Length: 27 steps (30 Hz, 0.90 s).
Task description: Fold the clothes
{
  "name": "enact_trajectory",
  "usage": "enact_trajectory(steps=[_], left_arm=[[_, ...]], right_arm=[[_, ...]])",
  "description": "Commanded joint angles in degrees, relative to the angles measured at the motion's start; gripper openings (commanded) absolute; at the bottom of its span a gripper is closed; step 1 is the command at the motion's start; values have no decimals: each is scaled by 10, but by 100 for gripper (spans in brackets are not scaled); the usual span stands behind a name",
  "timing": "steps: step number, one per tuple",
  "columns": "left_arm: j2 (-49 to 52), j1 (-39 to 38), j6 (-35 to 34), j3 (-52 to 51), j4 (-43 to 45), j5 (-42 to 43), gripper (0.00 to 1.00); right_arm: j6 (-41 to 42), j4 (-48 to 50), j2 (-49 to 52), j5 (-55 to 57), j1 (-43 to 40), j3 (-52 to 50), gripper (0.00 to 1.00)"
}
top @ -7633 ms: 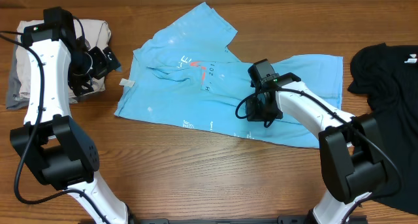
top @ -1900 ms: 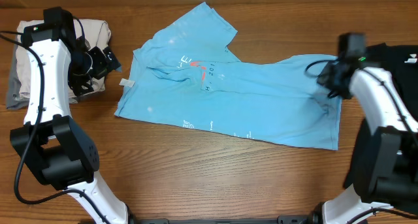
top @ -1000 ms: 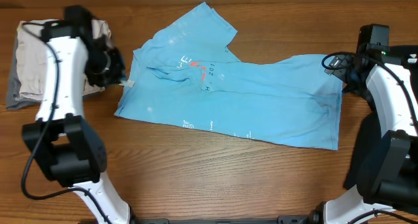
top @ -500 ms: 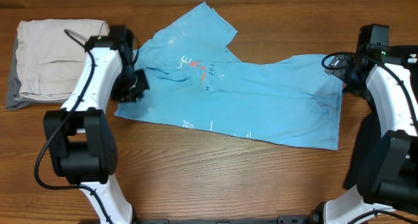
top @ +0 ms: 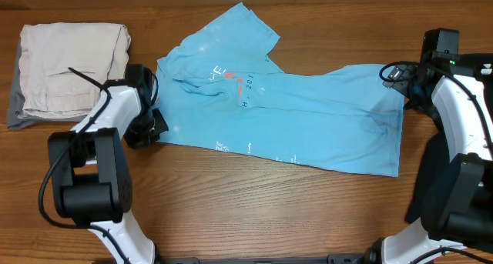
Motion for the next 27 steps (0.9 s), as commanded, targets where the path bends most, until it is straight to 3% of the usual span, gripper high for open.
enact_trajectory(steps=[1, 13, 20, 27], left_arm=[[15, 4, -25, -40, -2, -39, 4], [-50, 3, 9, 18, -85, -21, 4], [-109, -1, 56, 21, -26, -14, 4], [-70, -1, 56, 19, 28, -5, 4]], right_arm=[[3, 2, -9, 4, 0, 7, 100], [3, 2, -9, 4, 0, 7, 100], [3, 1, -9, 4, 0, 7, 100], [3, 1, -9, 4, 0, 7, 100]])
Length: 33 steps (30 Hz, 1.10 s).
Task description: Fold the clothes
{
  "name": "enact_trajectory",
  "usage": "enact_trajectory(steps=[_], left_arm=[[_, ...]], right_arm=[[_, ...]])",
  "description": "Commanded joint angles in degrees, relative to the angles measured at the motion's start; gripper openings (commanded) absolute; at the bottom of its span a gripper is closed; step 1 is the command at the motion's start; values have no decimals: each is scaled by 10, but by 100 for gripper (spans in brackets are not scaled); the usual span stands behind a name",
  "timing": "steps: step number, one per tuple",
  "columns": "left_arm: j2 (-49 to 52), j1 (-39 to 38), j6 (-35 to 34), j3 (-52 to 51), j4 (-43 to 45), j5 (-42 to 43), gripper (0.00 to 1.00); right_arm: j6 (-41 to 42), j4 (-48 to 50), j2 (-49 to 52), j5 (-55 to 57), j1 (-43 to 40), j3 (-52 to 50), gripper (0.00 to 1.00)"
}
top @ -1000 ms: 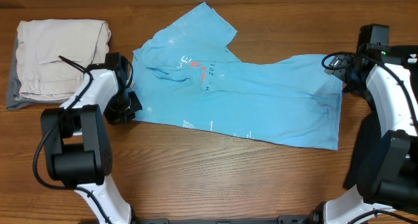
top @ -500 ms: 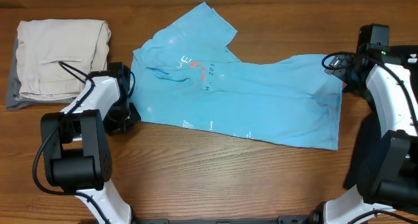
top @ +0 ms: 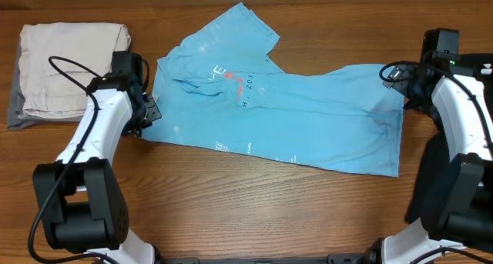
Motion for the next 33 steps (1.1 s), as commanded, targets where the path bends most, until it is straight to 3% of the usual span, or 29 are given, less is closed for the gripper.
enact_trajectory(steps=[1, 13, 22, 33], left_arm=[[38, -1, 16, 4, 11, 9, 4], [95, 0, 24, -2, 32, -31, 4], [95, 0, 14, -73, 65, -43, 4], [95, 0, -101, -79, -81, -84, 4]], right_arm=[[3, 2, -9, 4, 0, 7, 100], [3, 2, -9, 4, 0, 8, 100], [3, 2, -9, 4, 0, 8, 100], [3, 2, -9, 4, 0, 7, 100]])
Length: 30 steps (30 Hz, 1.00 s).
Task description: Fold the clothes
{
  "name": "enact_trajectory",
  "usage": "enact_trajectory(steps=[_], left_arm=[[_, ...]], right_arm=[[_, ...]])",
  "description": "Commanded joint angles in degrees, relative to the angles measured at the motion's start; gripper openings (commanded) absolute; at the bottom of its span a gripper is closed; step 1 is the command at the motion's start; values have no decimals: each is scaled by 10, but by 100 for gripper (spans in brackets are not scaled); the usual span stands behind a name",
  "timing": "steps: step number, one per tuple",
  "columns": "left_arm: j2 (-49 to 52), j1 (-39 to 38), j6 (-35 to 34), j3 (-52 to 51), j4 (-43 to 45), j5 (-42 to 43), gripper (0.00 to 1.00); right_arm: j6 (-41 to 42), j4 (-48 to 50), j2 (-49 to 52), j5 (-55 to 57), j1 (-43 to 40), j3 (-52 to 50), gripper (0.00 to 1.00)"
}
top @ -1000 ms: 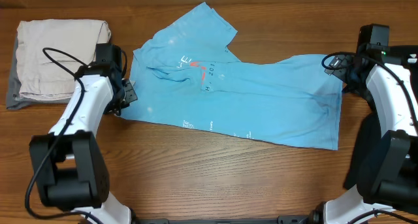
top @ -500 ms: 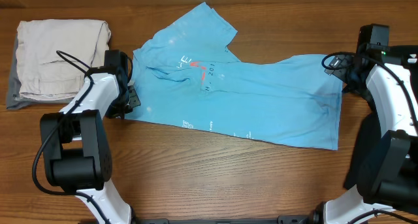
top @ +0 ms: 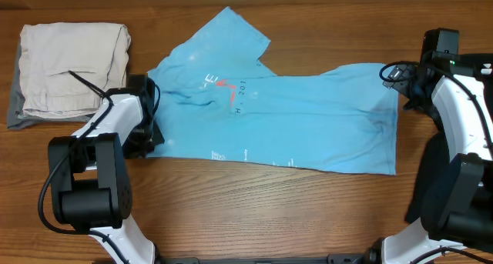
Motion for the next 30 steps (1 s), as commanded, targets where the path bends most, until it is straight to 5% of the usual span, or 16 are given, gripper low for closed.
enact_trajectory(steps=[1, 10, 17, 19, 22, 30], left_arm=[[18, 4, -64, -18, -31, -9, 4], [-7, -17, -73, -5, -89, 1, 4], [-94, -40, -12, 168, -149, 45, 5], [-105, -50, 49, 237, -147, 104, 24], [-103, -65, 108, 353, -154, 175, 34], [-104, -75, 117, 523, -110, 264, 80]], right_arm=[[3, 2, -9, 4, 0, 7, 100], [3, 2, -9, 4, 0, 7, 100], [3, 1, -9, 4, 0, 7, 100], [3, 2, -9, 4, 0, 7, 100], [3, 2, -9, 4, 0, 8, 100], [3, 2, -9, 4, 0, 7, 100]])
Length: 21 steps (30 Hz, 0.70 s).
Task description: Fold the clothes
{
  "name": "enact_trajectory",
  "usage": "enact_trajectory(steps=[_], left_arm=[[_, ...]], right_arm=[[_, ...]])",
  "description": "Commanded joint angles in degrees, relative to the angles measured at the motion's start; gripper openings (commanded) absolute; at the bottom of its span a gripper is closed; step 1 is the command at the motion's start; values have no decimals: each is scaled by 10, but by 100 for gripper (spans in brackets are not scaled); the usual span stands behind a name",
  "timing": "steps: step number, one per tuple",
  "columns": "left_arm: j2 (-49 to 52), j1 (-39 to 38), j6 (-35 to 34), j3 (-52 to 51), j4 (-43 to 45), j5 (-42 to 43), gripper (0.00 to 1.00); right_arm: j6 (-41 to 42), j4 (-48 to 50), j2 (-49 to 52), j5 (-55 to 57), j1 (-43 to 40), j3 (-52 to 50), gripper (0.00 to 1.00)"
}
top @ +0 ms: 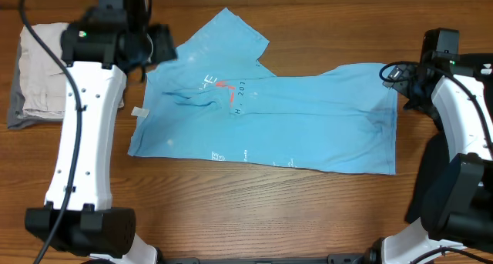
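A light blue T-shirt (293,118) lies spread across the table with red and white print near its chest. One sleeve (231,33) points to the back, and a small white tag (139,111) shows at the left edge. My left gripper (160,45) hovers blurred over the shirt's back-left edge, so its jaws cannot be made out. My right gripper (394,74) sits at the shirt's back-right corner, its fingers hidden under the wrist and cables.
A folded beige garment (50,75) lies on a grey one at the back left, partly under my left arm. Bare wooden table (254,210) runs along the front. The arm bases stand at the front left and front right.
My left arm went from low at the shirt's left edge to raised over its back-left edge. The shirt's left edge now spreads farther toward the front left, showing a white tag. The right arm is unchanged.
My left gripper was at the shirt's front-left corner, then slightly farther back along the left edge. A second ago the whole shirt lay shifted left and flatter. Now the left arm is extended to the back-left edge. The right gripper stayed at the back-right corner throughout.
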Motion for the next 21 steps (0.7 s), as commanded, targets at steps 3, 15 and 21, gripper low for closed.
enact_trajectory(steps=[3, 15, 21], left_arm=[[-7, -1, 37, 57, 67, 111, 62], [159, -39, 67, 96, 225, 117, 74], [293, -57, 97, 144, 290, 76, 75]], right_arm=[[3, 2, -9, 4, 0, 7, 100], [3, 2, -9, 4, 0, 7, 100], [3, 2, -9, 4, 0, 8, 100]])
